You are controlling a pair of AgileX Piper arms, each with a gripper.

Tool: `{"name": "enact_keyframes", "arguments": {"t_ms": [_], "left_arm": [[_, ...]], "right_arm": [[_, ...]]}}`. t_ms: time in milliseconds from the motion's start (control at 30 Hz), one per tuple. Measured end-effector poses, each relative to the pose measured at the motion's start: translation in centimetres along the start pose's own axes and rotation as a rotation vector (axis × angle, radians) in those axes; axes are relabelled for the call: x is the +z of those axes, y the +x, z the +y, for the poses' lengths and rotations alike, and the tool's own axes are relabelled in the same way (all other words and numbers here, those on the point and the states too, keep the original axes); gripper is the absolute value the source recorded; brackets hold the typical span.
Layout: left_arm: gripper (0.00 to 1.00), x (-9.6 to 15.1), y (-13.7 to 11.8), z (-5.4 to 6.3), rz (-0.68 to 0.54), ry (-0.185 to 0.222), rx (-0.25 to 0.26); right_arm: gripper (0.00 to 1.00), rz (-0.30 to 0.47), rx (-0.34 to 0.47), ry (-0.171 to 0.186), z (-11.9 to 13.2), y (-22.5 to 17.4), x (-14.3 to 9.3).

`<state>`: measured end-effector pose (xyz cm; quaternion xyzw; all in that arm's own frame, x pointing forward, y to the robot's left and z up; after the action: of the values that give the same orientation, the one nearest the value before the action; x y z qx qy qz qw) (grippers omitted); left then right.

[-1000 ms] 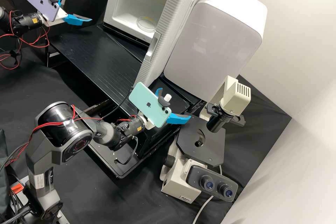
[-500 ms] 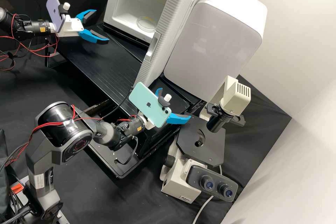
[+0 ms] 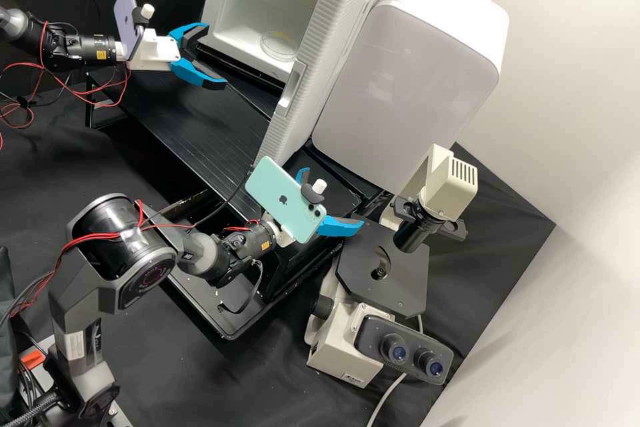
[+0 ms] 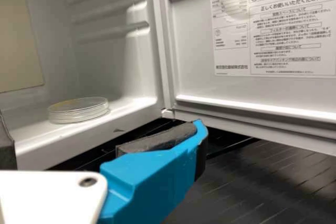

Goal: Take the petri dish out of the incubator

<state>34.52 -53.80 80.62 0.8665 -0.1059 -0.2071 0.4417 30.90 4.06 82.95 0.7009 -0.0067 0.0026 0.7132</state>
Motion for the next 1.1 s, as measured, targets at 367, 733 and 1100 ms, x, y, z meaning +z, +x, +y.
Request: {"name": "enact_keyframes", "arguments": {"t_ms": [367,733,1100], "left_arm": [[1.0,-0.4,3.1,0.4,-0.031,-0.008,-0.016],[1.0,-0.5,6.3,0.9,0.009,0.03,-0.005],[1.0,-3.3,8.8,0.6,0.164,-0.025,-0.108]], "right_arm": [[1.0,0.0,0.0,0.0,0.0,0.0,0.0],[1.0,0.0,0.0,0.0,0.0,0.0,0.0],[1.0,0.0,0.0,0.0,0.0,0.0,0.0]]}}
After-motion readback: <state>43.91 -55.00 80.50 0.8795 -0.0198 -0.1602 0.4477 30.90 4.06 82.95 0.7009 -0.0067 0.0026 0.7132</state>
